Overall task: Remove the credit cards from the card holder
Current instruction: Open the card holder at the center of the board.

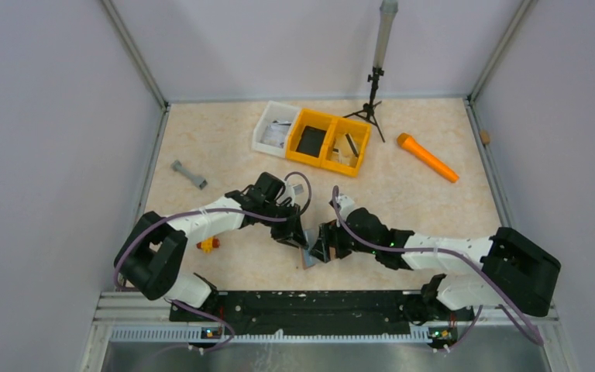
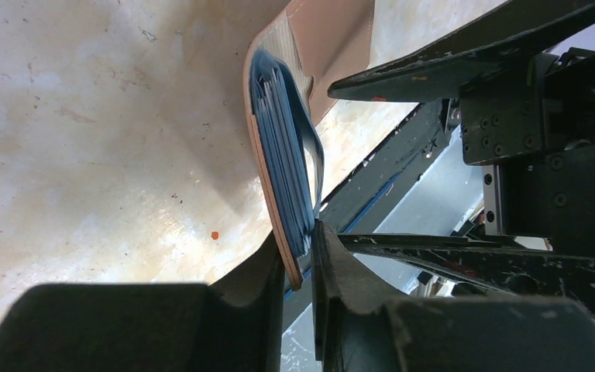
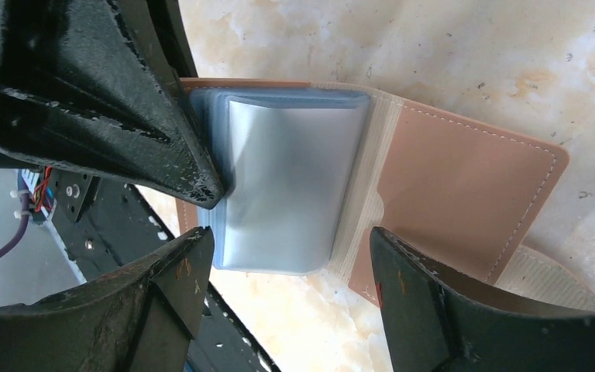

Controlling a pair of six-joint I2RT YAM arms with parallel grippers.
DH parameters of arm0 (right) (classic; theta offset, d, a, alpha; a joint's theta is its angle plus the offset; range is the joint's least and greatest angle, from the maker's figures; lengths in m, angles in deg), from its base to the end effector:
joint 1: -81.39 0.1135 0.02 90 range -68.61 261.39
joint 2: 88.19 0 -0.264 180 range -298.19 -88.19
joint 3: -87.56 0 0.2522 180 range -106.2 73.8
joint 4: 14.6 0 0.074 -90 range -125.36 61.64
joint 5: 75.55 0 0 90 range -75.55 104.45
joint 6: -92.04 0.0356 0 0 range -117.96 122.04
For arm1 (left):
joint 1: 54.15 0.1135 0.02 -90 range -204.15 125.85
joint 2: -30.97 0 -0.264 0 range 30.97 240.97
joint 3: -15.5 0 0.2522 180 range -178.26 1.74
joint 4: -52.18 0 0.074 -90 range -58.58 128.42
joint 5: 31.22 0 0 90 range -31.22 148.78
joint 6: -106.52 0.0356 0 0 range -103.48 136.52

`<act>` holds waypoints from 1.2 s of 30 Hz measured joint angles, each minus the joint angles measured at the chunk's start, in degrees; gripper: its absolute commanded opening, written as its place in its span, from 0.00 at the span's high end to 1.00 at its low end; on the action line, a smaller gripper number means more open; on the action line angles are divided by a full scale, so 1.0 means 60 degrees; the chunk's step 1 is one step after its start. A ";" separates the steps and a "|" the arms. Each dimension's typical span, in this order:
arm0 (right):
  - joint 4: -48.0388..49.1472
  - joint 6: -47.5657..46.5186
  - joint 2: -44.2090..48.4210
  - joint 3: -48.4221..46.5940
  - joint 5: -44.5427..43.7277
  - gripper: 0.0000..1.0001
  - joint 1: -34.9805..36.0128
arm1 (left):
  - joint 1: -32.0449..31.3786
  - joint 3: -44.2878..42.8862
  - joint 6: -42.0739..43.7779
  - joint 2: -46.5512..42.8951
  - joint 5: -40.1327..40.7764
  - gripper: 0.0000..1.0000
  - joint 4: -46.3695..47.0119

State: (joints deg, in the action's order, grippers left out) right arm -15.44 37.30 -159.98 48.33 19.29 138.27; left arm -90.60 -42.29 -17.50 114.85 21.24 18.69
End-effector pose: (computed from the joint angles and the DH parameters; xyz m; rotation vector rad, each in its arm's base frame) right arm 0.1294 0.2039 0.1683 -0.4897 2.2816 0.9731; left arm 0.2044 -0.1779 0.1769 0.3212 2.8215 -1.2285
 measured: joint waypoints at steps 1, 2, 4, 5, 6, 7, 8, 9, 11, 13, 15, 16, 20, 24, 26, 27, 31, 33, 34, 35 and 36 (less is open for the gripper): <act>0.0051 0.0033 -0.0087 0.0000 0.0011 0.27 0.0000 | 0.0000 0.0000 0.0000 0.0000 -0.0004 0.80 0.0000; 0.0095 0.0055 -0.0153 0.0000 0.0015 0.28 0.0000 | 0.0000 0.0000 -0.0004 0.0000 -0.0007 0.80 0.0007; 0.0193 0.0087 -0.0291 0.0000 0.0033 0.30 0.0000 | 0.0000 0.0000 -0.0007 0.0000 -0.0022 0.80 0.0022; 0.0200 0.0102 -0.0350 0.0000 0.0044 0.30 0.0000 | 0.0000 0.0000 -0.0004 0.0000 -0.0022 0.80 0.0025; 0.0200 0.0124 -0.0390 0.0000 0.0047 0.30 0.0000 | 0.0000 0.0000 -0.0007 0.0000 -0.0022 0.80 0.0033; 0.0204 0.0135 -0.0426 0.0000 0.0051 0.30 0.0000 | 0.0000 -0.0004 -0.0007 0.0000 -0.0022 0.80 0.0033; 0.0208 0.0138 -0.0470 0.0000 0.0069 0.30 0.0000 | 0.0000 0.0000 -0.0007 0.0000 -0.0026 0.79 0.0036; 0.0215 0.0146 -0.0488 0.0000 0.0080 0.29 0.0000 | 0.0000 0.0000 -0.0007 0.0000 -0.0026 0.80 0.0040; 0.0273 0.0149 -0.0535 -0.0004 0.0131 0.28 0.0000 | 0.0000 0.0000 -0.0007 0.0000 -0.0026 0.80 0.0040; 0.0317 0.0149 -0.0637 -0.0015 0.0146 0.31 0.0000 | 0.0000 0.0000 -0.0004 0.0000 -0.0018 0.80 0.0036; 0.0306 0.0142 -0.0761 -0.0058 0.0135 0.42 0.0000 | 0.0004 0.0000 0.0011 0.0004 0.0018 0.80 0.0018; 0.0219 0.0138 -0.0831 -0.0138 0.0127 0.46 0.0004 | 0.0004 0.0000 0.0022 0.0007 0.0051 0.79 0.0015; -0.0423 0.0047 -0.0936 -0.0390 -0.0313 0.54 0.0076 | 0.0004 0.0000 0.0022 0.0007 0.0157 0.78 0.0025; -0.1016 -0.0015 -0.0914 -0.0470 -0.0943 0.46 0.0084 | 0.0004 0.0000 0.0018 0.0007 0.0142 0.78 0.0098; -0.1264 -0.0004 -0.0852 -0.0470 -0.1202 0.34 0.0084 | 0.0004 0.0000 0.0018 0.0007 0.0146 0.78 0.0131; -0.1373 0.0015 -0.0776 -0.0481 -0.1319 0.27 0.0087 | 0.0004 0.0000 0.0018 0.0007 0.0146 0.78 0.0142; -0.2076 0.0066 -0.0262 -0.0594 -0.2007 0.17 0.0120 | 0.0004 0.0000 0.0022 0.0007 0.0146 0.77 0.0142; -0.2481 0.0058 0.0076 -0.0594 -0.2353 0.16 0.0120 | 0.0004 0.0000 0.0025 0.0007 0.0149 0.77 0.0138; -0.2674 0.0055 0.0270 -0.0594 -0.2506 0.17 0.0120 | 0.0004 0.0000 0.0029 0.0007 0.0153 0.77 0.0138; -0.2871 0.0047 0.0474 -0.0594 -0.2659 0.17 0.0120 | 0.0004 0.0000 0.0033 0.0007 0.0153 0.76 0.0138; -0.3049 0.0036 0.0670 -0.0597 -0.2809 0.18 0.0120 | 0.0004 0.0000 0.0044 0.0007 0.0153 0.76 0.0135</act>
State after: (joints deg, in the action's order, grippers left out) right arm -33.73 37.52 -155.96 44.74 2.44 138.99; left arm -90.58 -42.29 -17.23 114.89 22.16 19.50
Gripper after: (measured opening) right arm 0.833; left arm 0.232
